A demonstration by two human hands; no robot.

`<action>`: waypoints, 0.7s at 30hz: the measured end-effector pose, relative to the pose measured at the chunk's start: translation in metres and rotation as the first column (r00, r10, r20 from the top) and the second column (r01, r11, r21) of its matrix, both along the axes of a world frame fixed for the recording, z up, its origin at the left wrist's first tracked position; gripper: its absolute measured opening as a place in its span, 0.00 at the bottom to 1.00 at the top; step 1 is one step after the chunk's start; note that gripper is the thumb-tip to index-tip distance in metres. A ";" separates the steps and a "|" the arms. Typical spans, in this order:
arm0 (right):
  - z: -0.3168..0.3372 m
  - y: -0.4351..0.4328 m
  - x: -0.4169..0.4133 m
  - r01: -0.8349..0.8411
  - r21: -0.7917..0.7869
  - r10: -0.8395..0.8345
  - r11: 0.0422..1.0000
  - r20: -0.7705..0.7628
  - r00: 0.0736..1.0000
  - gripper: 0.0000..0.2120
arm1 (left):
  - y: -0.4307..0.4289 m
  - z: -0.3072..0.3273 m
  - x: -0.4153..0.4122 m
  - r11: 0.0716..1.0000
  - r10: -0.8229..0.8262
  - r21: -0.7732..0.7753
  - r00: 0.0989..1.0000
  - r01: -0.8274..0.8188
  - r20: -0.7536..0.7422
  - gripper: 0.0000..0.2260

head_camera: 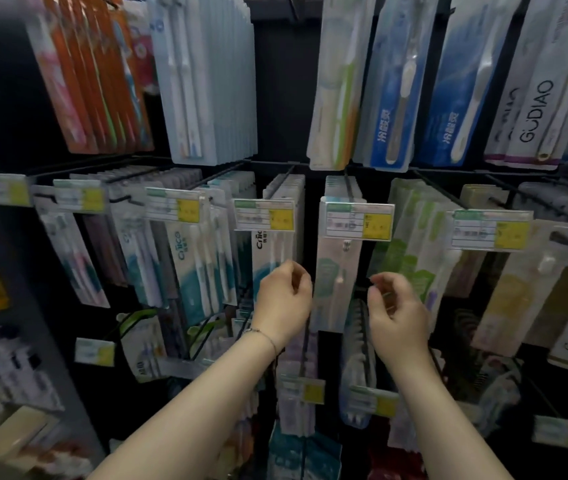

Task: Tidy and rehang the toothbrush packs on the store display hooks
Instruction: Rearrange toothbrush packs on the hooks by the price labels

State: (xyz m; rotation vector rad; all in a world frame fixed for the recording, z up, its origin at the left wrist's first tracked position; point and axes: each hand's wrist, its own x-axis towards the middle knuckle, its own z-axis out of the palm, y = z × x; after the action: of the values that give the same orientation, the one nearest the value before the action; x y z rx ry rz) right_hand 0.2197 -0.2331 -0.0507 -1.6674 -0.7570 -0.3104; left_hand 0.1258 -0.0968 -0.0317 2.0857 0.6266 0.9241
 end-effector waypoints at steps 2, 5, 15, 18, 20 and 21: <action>0.005 0.005 -0.001 -0.003 -0.006 0.003 1.000 -0.034 0.999 0.04 | 0.007 0.000 0.000 1.000 -0.022 -0.014 1.000 0.022 0.003 0.05; 0.008 0.012 0.005 0.013 -0.017 -0.014 1.000 -0.081 0.997 0.06 | 0.015 0.002 0.003 0.999 -0.044 -0.030 0.999 0.044 0.003 0.08; 0.007 0.030 0.029 0.034 -0.055 -0.038 0.998 -0.069 0.997 0.15 | 0.016 0.005 0.039 0.991 -0.132 0.007 0.984 0.134 -0.116 0.20; 0.011 0.041 0.038 -0.004 -0.028 0.001 1.000 -0.102 0.995 0.14 | 0.020 0.004 0.049 0.988 -0.149 0.012 0.980 0.152 -0.130 0.20; 0.012 0.047 0.043 -0.050 -0.006 0.049 0.999 -0.132 0.990 0.14 | 0.026 0.003 0.055 0.988 -0.153 -0.005 0.978 0.154 -0.138 0.20; 0.013 0.049 0.045 -0.073 0.008 0.073 0.997 -0.142 0.987 0.14 | 0.028 0.003 0.058 0.988 -0.154 -0.013 0.978 0.154 -0.142 0.20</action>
State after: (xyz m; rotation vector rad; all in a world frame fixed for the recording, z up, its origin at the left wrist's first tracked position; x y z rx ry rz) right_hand 0.2647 -0.1837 -0.0373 -1.6363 -0.7083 -0.1389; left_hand 0.1835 -0.0684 -0.0292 2.1785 0.5288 0.6919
